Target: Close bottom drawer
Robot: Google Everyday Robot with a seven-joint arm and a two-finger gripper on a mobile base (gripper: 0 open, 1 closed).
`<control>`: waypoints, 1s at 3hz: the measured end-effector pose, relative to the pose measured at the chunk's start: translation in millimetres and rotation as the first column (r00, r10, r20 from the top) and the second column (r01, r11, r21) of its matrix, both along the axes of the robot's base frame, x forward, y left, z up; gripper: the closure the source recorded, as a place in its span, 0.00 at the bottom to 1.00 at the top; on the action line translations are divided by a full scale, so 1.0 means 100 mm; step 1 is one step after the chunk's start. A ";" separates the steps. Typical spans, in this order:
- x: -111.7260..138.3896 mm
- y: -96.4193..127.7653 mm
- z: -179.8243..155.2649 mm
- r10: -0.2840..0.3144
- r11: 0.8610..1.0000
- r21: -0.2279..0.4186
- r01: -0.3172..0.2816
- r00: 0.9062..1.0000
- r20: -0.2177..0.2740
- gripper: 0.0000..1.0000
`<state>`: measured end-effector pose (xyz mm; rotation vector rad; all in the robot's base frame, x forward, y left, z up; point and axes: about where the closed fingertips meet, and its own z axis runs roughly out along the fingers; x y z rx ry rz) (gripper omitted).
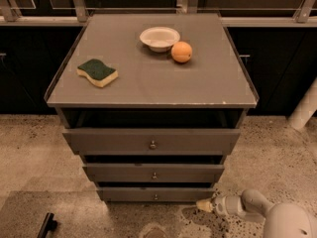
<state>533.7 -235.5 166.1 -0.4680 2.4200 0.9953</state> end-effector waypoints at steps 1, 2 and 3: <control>-0.18 -0.14 0.01 0.041 0.996 0.079 -0.034 0.996 -0.081 0.81; -0.29 -0.04 0.12 0.097 0.987 0.134 -0.084 0.991 -0.094 0.58; -0.29 -0.04 0.12 0.097 0.987 0.134 -0.084 0.991 -0.094 0.34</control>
Offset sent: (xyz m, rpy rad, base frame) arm -0.0136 -0.0136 -0.0005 0.0601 0.0684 0.0262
